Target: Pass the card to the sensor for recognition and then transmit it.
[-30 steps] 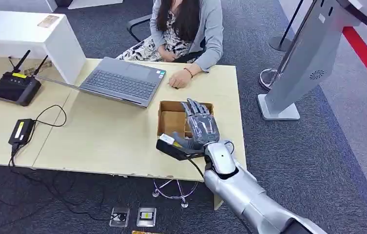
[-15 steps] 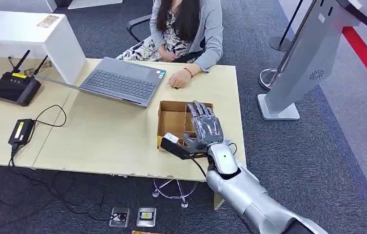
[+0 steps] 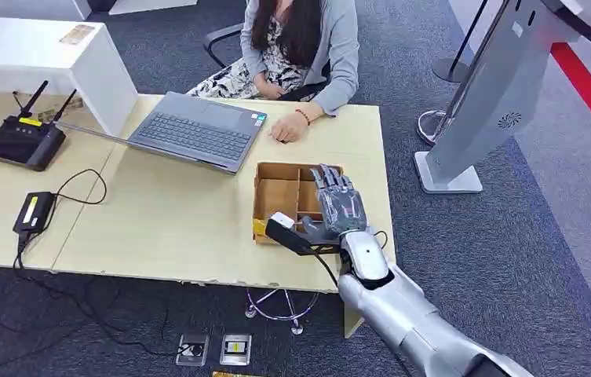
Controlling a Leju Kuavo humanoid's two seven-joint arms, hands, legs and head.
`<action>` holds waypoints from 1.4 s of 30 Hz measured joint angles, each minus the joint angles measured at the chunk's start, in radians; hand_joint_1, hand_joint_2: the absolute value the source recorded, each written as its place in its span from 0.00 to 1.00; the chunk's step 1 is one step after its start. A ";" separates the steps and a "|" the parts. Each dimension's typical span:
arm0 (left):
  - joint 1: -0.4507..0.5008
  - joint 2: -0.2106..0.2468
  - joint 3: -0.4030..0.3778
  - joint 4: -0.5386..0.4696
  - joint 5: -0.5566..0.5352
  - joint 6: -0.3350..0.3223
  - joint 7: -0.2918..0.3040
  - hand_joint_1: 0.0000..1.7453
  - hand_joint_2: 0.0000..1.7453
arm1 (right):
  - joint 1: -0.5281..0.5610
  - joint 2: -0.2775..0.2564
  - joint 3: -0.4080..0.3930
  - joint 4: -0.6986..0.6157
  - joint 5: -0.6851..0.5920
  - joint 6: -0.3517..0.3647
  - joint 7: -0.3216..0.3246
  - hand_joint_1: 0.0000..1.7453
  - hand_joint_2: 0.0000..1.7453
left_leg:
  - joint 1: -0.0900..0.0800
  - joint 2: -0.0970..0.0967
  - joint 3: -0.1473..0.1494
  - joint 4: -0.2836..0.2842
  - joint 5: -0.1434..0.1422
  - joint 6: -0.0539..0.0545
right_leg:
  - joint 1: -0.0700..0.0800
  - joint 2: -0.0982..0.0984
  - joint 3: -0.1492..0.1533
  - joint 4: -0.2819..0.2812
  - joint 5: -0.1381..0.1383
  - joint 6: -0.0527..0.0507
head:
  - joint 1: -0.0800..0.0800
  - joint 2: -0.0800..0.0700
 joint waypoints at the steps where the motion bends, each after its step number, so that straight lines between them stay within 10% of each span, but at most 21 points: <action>1: 0.000 0.000 0.002 0.001 -0.001 0.000 0.000 0.00 0.00 | 0.002 -0.003 0.000 -0.007 -0.002 0.002 0.002 0.00 1.00 | 0.000 0.000 0.000 0.000 0.000 0.000 | 0.000 0.000 0.000 0.000 0.000 0.000 | 0.001 0.000; 30: 0.021 -0.001 0.010 -0.055 -0.152 -0.061 0.103 0.00 0.00 | 0.106 -0.148 -0.033 -0.563 -0.011 0.215 0.106 0.00 1.00 | 0.000 0.001 0.001 0.000 0.000 0.000 | 0.000 0.001 0.000 0.000 0.000 0.000 | 0.000 0.000; 42: -0.011 -0.078 -0.012 0.019 -0.203 0.000 0.076 0.00 0.00 | 0.185 -0.218 -0.023 -0.691 0.032 0.301 0.235 0.00 1.00 | -0.001 0.002 0.000 0.000 0.000 0.000 | -0.001 0.000 0.000 0.000 0.000 0.000 | 0.000 0.000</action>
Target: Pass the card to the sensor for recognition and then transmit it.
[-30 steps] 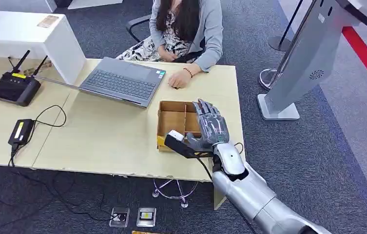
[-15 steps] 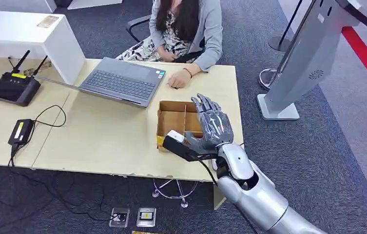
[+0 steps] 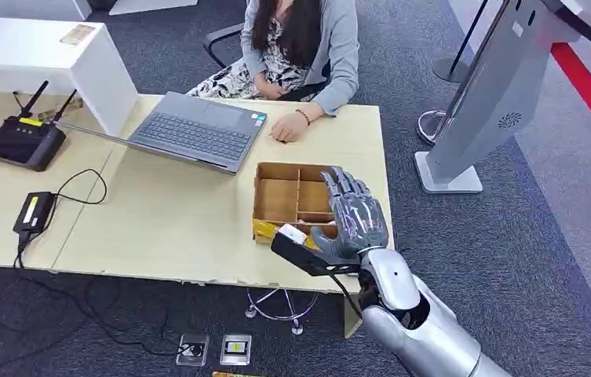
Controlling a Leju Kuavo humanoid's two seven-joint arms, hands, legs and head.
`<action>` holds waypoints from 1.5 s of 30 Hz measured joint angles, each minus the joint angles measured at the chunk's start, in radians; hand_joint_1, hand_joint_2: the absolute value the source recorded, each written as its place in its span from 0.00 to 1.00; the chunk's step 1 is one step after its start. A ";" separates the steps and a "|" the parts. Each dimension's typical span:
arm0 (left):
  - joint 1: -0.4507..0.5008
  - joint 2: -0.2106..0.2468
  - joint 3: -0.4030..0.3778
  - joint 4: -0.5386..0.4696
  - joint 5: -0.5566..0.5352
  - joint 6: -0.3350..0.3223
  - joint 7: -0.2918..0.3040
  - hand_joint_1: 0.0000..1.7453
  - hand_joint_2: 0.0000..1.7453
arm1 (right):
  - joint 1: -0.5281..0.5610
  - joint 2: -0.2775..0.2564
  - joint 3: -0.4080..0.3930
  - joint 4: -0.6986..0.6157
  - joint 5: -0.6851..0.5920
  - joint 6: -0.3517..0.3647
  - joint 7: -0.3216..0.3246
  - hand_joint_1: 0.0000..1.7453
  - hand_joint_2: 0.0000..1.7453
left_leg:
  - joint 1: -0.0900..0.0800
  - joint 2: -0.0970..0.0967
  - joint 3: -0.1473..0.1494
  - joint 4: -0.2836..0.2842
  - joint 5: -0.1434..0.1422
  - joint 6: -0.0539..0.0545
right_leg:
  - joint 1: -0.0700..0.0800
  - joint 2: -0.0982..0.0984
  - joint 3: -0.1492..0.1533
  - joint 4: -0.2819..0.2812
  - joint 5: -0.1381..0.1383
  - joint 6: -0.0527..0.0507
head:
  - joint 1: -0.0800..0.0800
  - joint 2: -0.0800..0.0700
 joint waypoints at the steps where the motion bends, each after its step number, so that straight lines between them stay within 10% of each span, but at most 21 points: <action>1: 0.001 0.003 0.000 0.006 0.009 0.000 -0.003 0.00 0.00 | 0.004 -0.005 0.000 -0.009 0.006 0.010 0.009 0.00 1.00 | 0.000 0.000 0.000 0.000 0.000 0.000 | 0.000 0.000 0.000 0.000 0.000 0.000 | 0.000 0.000; 24: 0.046 0.100 -0.010 0.048 0.117 0.005 0.020 0.00 0.00 | 0.082 -0.064 -0.021 -0.127 0.032 0.118 0.052 0.00 1.00 | 0.002 0.000 0.000 0.000 0.000 0.000 | 0.002 0.000 0.000 0.001 0.000 0.000 | 0.000 0.000; 32: 0.057 0.142 0.039 0.049 -0.125 0.005 0.047 0.00 0.00 | 0.084 -0.057 -0.024 -0.081 0.021 0.074 0.035 0.00 1.00 | 0.001 0.000 -0.001 -0.001 0.000 0.000 | 0.002 -0.001 0.001 0.001 0.000 0.000 | 0.001 0.000; 45: 0.064 0.121 0.114 0.049 -0.077 0.001 -0.020 0.00 0.00 | 0.053 -0.008 -0.023 0.043 0.027 0.008 -0.050 0.00 1.00 | 0.001 -0.001 -0.001 0.000 0.000 0.000 | 0.001 -0.002 0.001 0.001 0.000 0.000 | 0.000 0.000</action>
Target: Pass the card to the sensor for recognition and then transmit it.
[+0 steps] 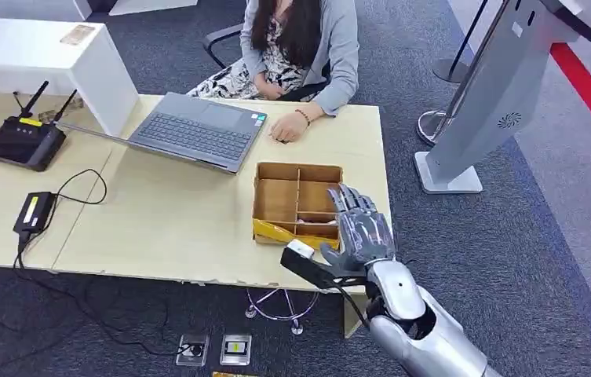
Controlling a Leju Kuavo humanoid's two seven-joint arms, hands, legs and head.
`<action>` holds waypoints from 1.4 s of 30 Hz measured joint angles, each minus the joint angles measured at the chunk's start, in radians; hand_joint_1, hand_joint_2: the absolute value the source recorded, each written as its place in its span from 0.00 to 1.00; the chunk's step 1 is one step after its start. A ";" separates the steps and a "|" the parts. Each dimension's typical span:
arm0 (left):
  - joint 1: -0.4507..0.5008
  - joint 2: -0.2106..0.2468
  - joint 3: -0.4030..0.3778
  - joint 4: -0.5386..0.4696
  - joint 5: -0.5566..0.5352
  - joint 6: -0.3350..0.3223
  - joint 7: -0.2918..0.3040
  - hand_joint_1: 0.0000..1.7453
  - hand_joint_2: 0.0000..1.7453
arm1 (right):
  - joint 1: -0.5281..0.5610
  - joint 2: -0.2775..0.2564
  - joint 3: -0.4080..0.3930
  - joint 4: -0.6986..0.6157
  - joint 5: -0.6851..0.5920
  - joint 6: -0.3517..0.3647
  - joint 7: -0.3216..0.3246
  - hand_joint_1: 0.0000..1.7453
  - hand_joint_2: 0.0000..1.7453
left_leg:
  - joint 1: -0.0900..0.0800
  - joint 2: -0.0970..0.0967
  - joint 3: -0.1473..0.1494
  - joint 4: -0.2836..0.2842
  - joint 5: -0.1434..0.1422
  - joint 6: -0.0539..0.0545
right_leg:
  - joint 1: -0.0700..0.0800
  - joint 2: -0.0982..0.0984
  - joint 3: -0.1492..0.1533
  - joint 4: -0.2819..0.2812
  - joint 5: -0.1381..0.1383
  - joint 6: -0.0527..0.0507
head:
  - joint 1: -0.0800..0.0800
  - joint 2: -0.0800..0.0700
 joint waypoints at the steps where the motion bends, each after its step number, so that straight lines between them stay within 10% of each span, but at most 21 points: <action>1: -0.002 -0.008 0.005 0.000 0.000 0.000 -0.001 0.00 0.00 | -0.002 0.007 0.001 0.010 0.001 -0.004 -0.006 0.00 1.00 | 0.000 0.000 0.000 0.000 0.000 0.000 | 0.000 0.000 0.000 0.000 0.000 0.000 | 0.000 0.000; 23: -0.074 -0.161 -0.037 0.010 0.021 -0.001 0.025 0.00 0.00 | -0.080 0.156 0.030 0.335 -0.002 -0.138 -0.108 0.00 1.00 | -0.001 -0.001 0.000 0.000 0.000 0.000 | -0.001 0.000 0.000 0.000 0.000 0.000 | 0.000 0.000; 42: -0.065 -0.168 -0.063 -0.029 -0.089 -0.001 0.090 0.00 0.00 | -0.125 0.203 0.047 0.486 -0.019 -0.195 -0.141 0.00 1.00 | -0.001 -0.001 0.000 0.000 0.000 0.000 | -0.001 0.000 0.000 0.000 0.000 0.000 | 0.000 0.000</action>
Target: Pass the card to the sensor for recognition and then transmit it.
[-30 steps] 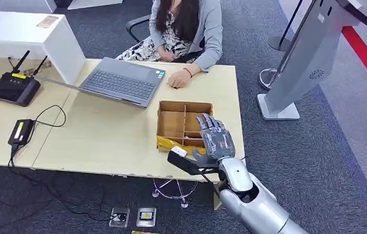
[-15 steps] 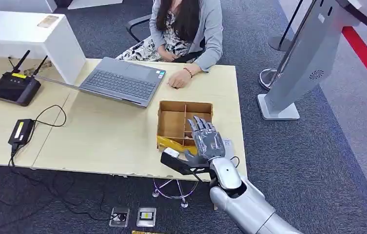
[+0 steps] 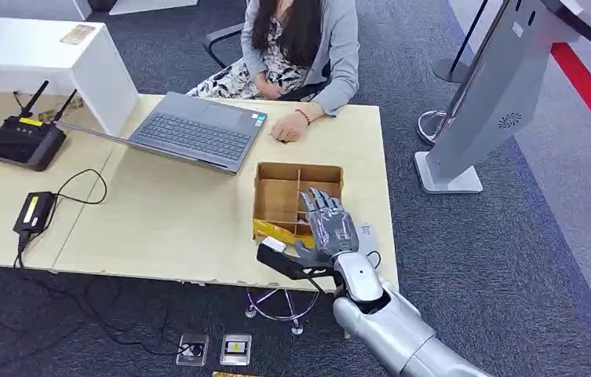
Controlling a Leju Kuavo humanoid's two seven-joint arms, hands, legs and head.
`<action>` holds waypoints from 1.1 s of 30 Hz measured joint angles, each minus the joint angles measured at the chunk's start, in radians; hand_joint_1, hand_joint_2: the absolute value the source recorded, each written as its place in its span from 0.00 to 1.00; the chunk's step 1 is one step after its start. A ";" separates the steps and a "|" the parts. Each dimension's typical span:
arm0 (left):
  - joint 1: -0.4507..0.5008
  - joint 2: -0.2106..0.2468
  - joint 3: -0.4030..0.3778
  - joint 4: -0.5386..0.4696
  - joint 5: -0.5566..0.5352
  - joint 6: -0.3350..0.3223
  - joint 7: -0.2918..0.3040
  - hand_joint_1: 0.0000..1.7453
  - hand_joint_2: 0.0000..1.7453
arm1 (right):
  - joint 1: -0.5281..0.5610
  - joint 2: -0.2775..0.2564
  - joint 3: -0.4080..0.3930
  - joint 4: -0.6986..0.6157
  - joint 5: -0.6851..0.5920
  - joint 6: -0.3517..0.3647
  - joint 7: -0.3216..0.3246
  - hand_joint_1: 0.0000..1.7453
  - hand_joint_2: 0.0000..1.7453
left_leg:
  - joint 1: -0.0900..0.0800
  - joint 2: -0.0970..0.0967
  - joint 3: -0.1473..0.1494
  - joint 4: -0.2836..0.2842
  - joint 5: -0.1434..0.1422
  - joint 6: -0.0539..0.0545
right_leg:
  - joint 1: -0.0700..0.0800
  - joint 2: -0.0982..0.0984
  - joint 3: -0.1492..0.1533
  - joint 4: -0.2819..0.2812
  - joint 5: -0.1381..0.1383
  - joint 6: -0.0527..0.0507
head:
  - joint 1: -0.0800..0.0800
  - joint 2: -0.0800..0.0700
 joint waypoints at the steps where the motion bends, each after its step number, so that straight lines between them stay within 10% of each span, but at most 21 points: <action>1: 0.001 0.001 0.000 -0.002 -0.002 0.000 0.001 0.00 0.00 | 0.000 0.001 0.001 0.003 0.000 -0.002 0.000 0.00 1.00 | 0.000 0.000 0.000 0.000 0.000 0.000 | 0.000 0.000 0.000 0.000 0.000 0.000 | 0.000 0.000; 33: 0.029 0.038 -0.077 -0.107 -0.037 -0.076 0.017 0.00 0.00 | -0.053 0.052 0.002 0.201 0.012 -0.086 -0.009 0.00 1.00 | 0.000 0.000 0.000 0.000 0.000 0.000 | 0.000 0.001 0.000 0.000 0.000 0.000 | 0.000 0.000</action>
